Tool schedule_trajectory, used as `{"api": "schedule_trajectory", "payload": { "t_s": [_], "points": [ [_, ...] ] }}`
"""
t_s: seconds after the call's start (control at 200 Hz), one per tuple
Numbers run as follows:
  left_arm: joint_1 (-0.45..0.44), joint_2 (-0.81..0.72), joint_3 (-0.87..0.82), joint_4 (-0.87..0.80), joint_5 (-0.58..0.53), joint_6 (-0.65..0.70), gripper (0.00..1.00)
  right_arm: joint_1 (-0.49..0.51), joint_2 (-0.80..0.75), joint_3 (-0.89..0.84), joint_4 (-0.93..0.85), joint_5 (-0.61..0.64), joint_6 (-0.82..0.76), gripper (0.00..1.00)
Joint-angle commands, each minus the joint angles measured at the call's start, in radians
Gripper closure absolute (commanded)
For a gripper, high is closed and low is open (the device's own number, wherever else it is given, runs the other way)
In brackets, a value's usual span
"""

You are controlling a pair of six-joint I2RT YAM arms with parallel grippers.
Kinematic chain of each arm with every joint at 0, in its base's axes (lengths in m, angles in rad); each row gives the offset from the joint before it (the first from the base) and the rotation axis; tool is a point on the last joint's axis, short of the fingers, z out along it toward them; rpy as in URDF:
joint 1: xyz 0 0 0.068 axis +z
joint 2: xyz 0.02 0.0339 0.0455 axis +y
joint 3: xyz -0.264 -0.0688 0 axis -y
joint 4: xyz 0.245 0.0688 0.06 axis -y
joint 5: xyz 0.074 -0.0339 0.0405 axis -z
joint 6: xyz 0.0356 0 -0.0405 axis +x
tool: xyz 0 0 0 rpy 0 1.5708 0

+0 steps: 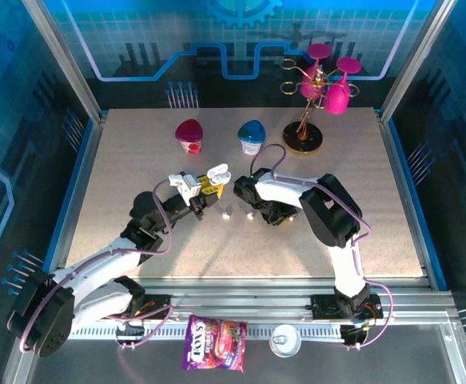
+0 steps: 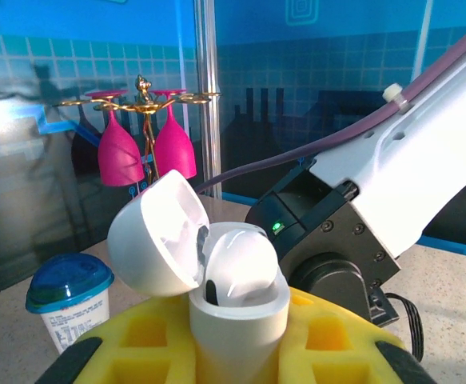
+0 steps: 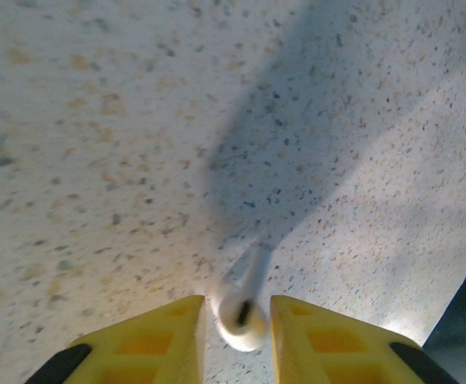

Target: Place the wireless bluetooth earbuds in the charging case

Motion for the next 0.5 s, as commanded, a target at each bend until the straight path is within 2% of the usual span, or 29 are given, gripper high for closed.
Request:
{"api": "schedule_trajectory", "payload": {
  "t_s": [0.0,0.33,0.495],
  "points": [
    [0.005,-0.007,-0.002,0.001,-0.009,0.019,0.98,0.03,0.017,0.026,-0.016,-0.034,-0.015,0.7],
    [0.006,-0.009,0.008,-0.009,0.003,0.016,0.98,0.038,-0.041,0.007,0.083,-0.145,-0.036,0.68],
    [0.005,-0.006,0.011,-0.004,0.017,0.015,0.98,0.005,-0.168,-0.074,0.202,-0.229,-0.038,0.56]
  ]
}}
